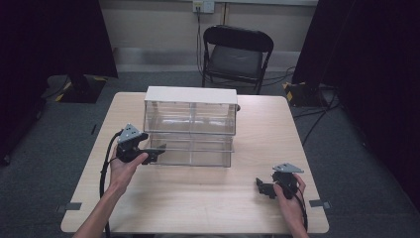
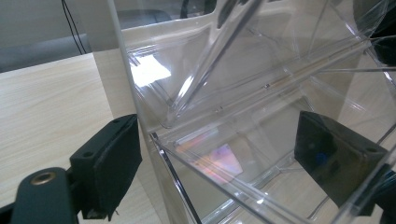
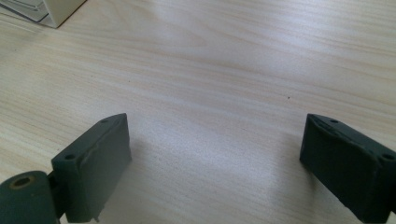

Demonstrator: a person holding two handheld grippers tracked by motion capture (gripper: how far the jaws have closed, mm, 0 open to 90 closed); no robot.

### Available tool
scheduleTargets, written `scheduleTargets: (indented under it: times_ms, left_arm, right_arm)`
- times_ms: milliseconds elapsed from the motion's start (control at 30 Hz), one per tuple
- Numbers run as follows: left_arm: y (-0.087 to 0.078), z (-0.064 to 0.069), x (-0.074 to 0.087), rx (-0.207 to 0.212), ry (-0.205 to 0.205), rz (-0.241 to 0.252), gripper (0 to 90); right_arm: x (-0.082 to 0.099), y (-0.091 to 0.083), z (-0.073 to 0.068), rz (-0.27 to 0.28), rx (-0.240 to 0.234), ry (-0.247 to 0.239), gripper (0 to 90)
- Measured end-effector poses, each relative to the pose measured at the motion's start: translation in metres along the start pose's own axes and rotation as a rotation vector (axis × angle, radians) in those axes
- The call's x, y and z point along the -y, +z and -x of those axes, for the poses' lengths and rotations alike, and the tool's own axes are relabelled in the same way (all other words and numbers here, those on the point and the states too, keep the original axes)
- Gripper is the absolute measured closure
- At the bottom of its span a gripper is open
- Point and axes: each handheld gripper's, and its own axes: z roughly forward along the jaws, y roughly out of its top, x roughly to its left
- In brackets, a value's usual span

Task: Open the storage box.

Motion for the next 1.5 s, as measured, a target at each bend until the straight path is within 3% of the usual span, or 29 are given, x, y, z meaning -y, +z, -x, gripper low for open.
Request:
scheduleTargets:
  times_ms: [300, 467, 1500]
  left_arm:
    - [-0.001, 0.003, -0.001, 0.005, 0.015, 0.005, 20.1]
    - [-0.003, 0.007, -0.003, 0.013, 0.019, 0.027, 15.2]
    - [-0.009, 0.005, -0.013, 0.025, 0.008, 0.062, 15.3]
  right_arm:
    - [0.0, 0.0, 0.0, 0.0, -0.001, 0.001, 7.9]
    - [0.0, 0.0, 0.0, 0.0, 0.001, 0.0, 7.9]
    - [0.0, 0.0, 0.0, 0.0, 0.0, 0.0, 7.9]
